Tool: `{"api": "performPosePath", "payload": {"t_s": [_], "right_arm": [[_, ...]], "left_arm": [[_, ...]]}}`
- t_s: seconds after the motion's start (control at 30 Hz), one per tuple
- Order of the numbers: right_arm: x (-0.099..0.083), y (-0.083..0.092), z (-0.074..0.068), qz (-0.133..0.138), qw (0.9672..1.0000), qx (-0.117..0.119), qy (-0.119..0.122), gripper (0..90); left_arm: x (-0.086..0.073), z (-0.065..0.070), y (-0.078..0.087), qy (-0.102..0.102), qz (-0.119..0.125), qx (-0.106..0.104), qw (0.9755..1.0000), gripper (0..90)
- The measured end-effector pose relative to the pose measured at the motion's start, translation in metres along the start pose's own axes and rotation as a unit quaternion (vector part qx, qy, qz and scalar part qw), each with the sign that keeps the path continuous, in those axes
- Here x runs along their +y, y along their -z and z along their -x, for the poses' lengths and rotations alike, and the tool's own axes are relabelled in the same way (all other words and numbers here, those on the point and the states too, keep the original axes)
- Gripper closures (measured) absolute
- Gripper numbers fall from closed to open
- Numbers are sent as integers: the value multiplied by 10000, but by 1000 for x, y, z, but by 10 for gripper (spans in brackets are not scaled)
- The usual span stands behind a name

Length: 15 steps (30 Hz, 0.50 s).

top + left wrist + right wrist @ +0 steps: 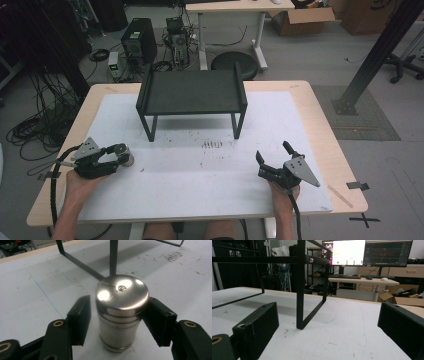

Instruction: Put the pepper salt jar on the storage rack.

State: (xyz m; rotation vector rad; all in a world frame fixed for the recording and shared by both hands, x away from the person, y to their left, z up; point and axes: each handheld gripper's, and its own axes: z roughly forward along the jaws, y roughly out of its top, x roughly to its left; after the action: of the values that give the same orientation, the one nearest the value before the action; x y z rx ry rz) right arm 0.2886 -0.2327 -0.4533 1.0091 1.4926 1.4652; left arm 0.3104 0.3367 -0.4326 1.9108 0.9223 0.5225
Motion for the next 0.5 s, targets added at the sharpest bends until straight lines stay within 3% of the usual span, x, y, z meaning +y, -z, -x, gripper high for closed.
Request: {"api": "performPosePath", "payload": {"t_s": [0.23, 0.5], "right_arm": [[0, 0, 0, 0, 10000, 0, 2, 31], [0, 0, 0, 5, 10000, -1, 6, 31]], "left_arm": [[0, 1, 0, -46, 4, -41, 10000, 480], [0, 2, -1, -52, 21, -32, 10000, 490]]}}
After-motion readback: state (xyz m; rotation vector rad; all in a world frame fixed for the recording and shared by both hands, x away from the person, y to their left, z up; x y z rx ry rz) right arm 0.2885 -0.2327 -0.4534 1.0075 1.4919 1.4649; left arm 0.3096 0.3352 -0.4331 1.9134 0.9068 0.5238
